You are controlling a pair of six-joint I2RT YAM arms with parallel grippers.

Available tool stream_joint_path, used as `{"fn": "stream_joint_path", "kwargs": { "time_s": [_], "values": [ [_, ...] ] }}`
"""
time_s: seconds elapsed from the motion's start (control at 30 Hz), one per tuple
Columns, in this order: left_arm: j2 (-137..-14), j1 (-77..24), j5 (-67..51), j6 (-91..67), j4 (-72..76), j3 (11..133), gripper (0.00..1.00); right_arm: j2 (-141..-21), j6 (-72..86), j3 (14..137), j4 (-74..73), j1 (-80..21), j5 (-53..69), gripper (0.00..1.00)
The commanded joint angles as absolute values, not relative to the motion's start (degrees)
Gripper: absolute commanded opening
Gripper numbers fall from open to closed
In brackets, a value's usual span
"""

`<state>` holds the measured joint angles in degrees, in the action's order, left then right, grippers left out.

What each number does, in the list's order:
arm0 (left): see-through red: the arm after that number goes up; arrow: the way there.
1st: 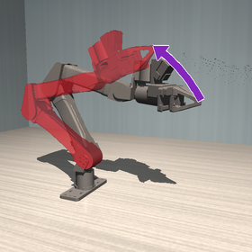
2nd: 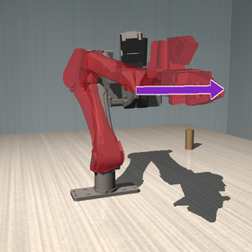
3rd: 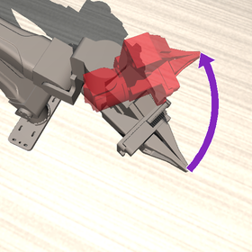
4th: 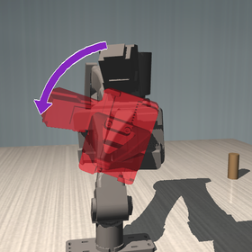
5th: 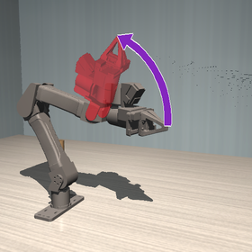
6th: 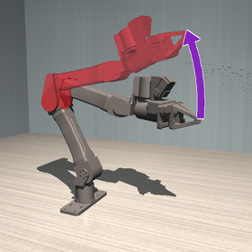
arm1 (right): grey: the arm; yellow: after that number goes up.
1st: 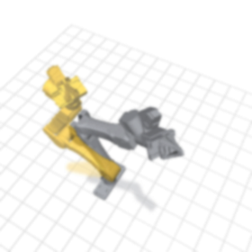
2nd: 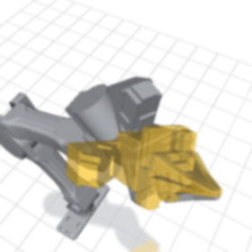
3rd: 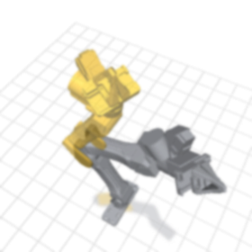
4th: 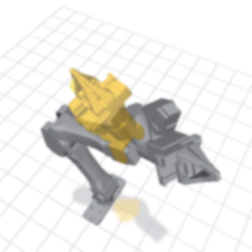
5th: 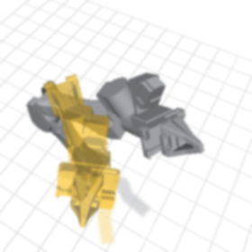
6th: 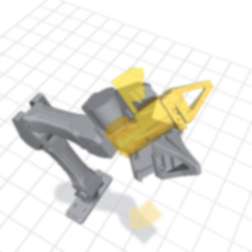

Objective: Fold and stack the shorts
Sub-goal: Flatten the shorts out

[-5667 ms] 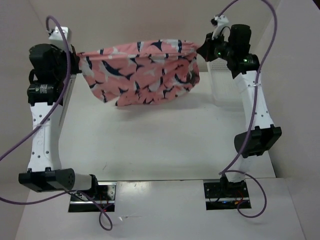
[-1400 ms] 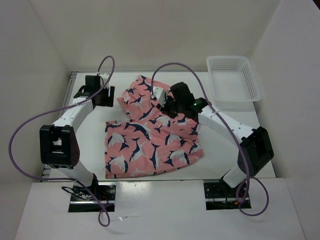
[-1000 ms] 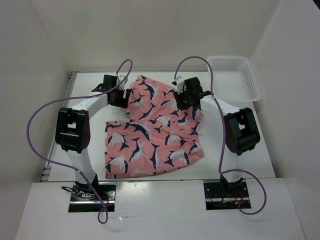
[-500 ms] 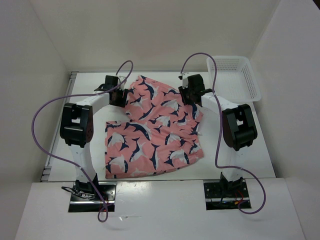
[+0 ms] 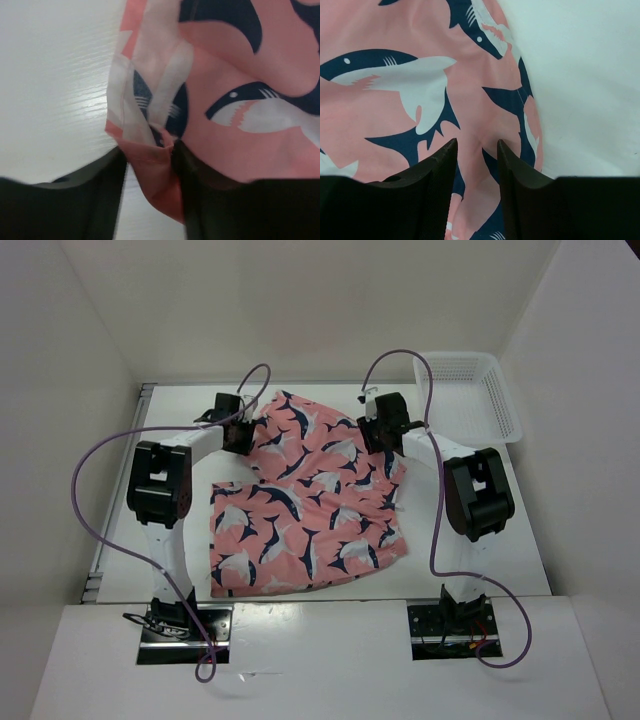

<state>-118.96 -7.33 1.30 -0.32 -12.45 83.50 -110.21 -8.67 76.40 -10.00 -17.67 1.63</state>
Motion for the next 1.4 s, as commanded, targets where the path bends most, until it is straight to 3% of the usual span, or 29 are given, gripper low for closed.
{"fn": "stream_joint_path", "kwargs": {
  "time_s": [0.0, 0.03, 0.13, 0.5, 0.53, 0.57, 0.6, 0.67, 0.87, 1.0, 1.23, 1.33, 1.37],
  "values": [
    [-119.97, -8.0, -1.05, 0.0, -11.16, 85.25, 0.46, -109.69, -9.23, 75.33, -6.86, -17.4, -0.44, 0.45],
    [-119.97, -8.0, -0.45, 0.0, -11.16, 85.25, 0.26, -109.69, -9.23, 75.32, -6.86, -17.4, -0.96, 0.47],
    [-119.97, -8.0, 2.98, 0.0, -11.16, 83.77, 0.0, -109.69, -10.45, 75.32, -6.86, -17.4, -0.36, 0.48],
    [-106.62, -4.83, 7.47, 0.0, -24.34, 72.25, 0.0, -107.4, -16.16, 75.41, -9.22, -17.4, 3.15, 0.52],
    [-105.31, -4.83, 8.17, 0.0, -25.91, 71.55, 0.08, -106.88, -16.78, 75.41, -9.84, -17.4, 3.86, 0.53],
    [-104.68, -4.83, 8.17, 0.0, -26.45, 71.54, 0.25, -106.88, -16.79, 75.41, -9.84, -17.4, 4.48, 0.55],
    [-104.07, -4.83, 8.7, 0.0, -26.46, 71.54, 0.58, -106.88, -16.79, 75.93, -10.37, -17.4, 5.96, 0.56],
    [-101.7, -4.83, 10.63, 0.0, -24.09, 72.68, 0.97, -107.57, -16.79, 77.16, -10.37, -17.4, 7.9, 0.59],
    [-103.26, -4.83, 8.72, 0.0, -14.6, 85.32, 1.0, -109.34, -15.73, 80.68, -10.37, -17.4, 9.05, 0.59],
    [-115.64, -4.83, 2.38, 0.0, -13.11, 99.36, 1.0, -110.48, -15.21, 81.3, -10.37, -17.4, 9.05, 0.59],
    [-128.57, -6.24, -2.02, 0.0, -3.52, 108.7, 1.0, -111.09, -16.26, 81.83, -10.37, -16.88, 9.05, 0.59],
    [-145.29, -4.58, -2.55, 0.0, -14.55, 131.06, 1.0, -111.62, -16.26, 82.35, -10.37, -16.88, 9.05, 0.59],
    [-150.33, -3.87, -3.59, 0.0, -24.86, 140.36, 1.0, -111.62, -16.26, 82.35, -10.37, -16.88, 9.05, 0.59]
  ]
}}
